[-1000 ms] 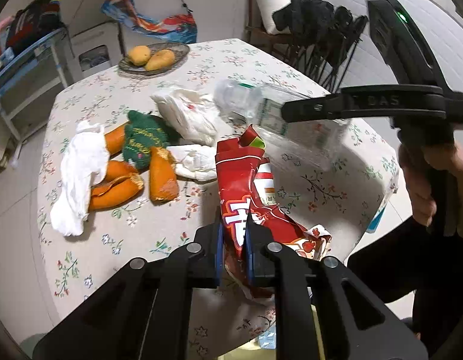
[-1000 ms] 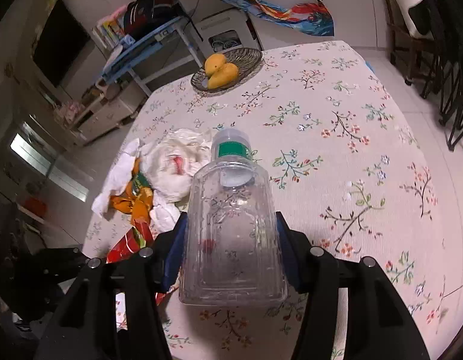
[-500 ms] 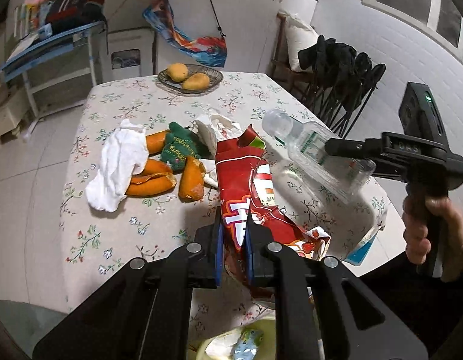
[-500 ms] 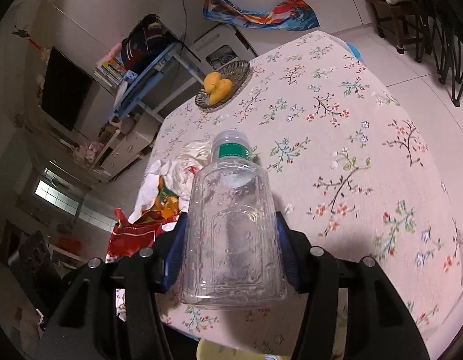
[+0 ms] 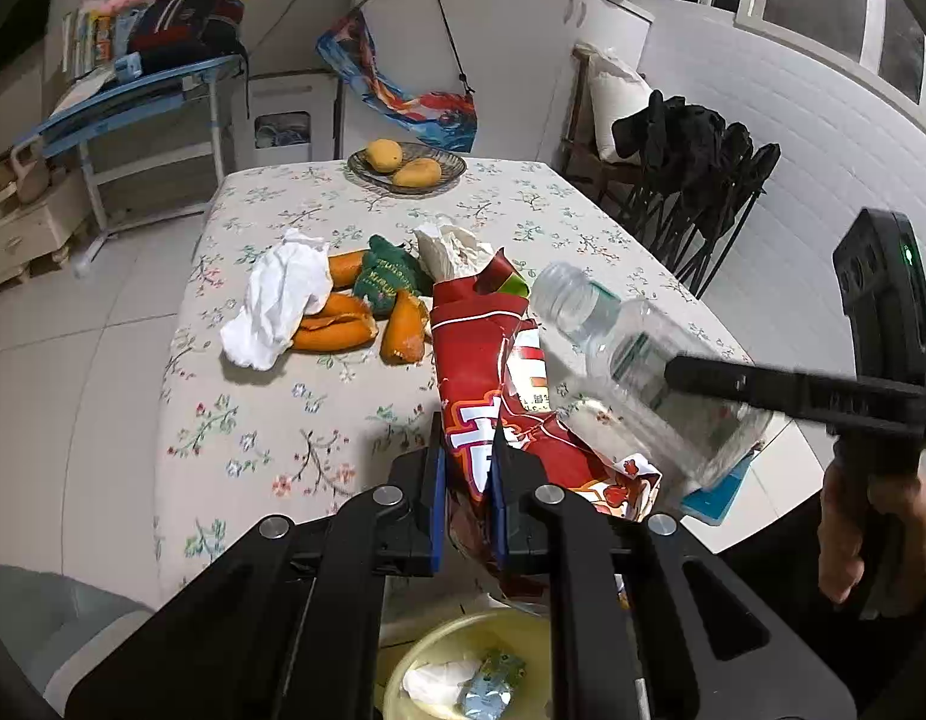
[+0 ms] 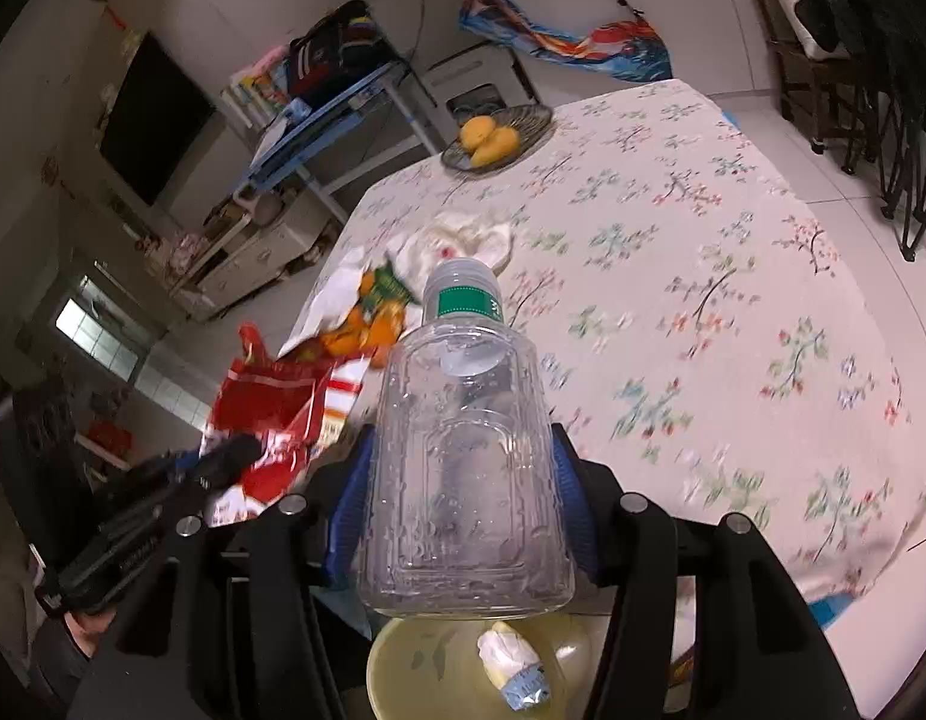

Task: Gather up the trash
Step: 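Lift the bottle with the right gripper toward the basin while the left gripper holds the snack bag, then open the right gripper to drop the bottle into the basin while the left gripper drops the snack bag in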

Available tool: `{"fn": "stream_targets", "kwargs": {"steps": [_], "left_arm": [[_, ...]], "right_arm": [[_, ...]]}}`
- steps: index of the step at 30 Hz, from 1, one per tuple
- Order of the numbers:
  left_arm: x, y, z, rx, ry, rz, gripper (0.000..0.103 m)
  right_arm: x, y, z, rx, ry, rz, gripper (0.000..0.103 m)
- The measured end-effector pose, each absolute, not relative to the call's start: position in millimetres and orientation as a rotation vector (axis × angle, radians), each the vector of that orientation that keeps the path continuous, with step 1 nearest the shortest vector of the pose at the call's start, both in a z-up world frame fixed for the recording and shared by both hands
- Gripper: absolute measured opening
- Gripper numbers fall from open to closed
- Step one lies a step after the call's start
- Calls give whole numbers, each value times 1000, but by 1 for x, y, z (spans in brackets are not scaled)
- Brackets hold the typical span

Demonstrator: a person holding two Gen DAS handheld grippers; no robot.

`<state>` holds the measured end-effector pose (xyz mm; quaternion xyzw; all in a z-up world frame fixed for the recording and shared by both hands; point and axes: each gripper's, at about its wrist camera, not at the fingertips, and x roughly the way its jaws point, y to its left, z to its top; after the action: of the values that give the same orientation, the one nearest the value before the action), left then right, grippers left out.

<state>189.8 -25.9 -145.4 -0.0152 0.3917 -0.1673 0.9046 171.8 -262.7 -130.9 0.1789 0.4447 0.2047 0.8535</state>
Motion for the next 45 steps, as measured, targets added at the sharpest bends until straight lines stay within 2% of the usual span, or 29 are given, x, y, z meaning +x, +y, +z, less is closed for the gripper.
{"fn": "stream_targets", "kwargs": {"steps": [17, 28, 38, 41, 43, 45], "left_arm": [[133, -6, -139, -71, 774, -301, 12], [106, 1, -136, -91, 765, -296, 12], [88, 2, -137, -102, 769, -304, 12], [84, 0, -139, -94, 775, -306, 12], [83, -1, -140, -89, 781, -306, 12], [82, -2, -141, -85, 788, -305, 12]], "right_arm": [[98, -228, -143, 326, 985, 539, 55], [59, -168, -198, 122, 1222, 636, 55], [57, -155, -220, 48, 1288, 617, 55], [54, -155, -223, 38, 1304, 616, 56], [53, -158, -222, 41, 1294, 609, 64], [53, -161, -220, 54, 1283, 601, 66]]}}
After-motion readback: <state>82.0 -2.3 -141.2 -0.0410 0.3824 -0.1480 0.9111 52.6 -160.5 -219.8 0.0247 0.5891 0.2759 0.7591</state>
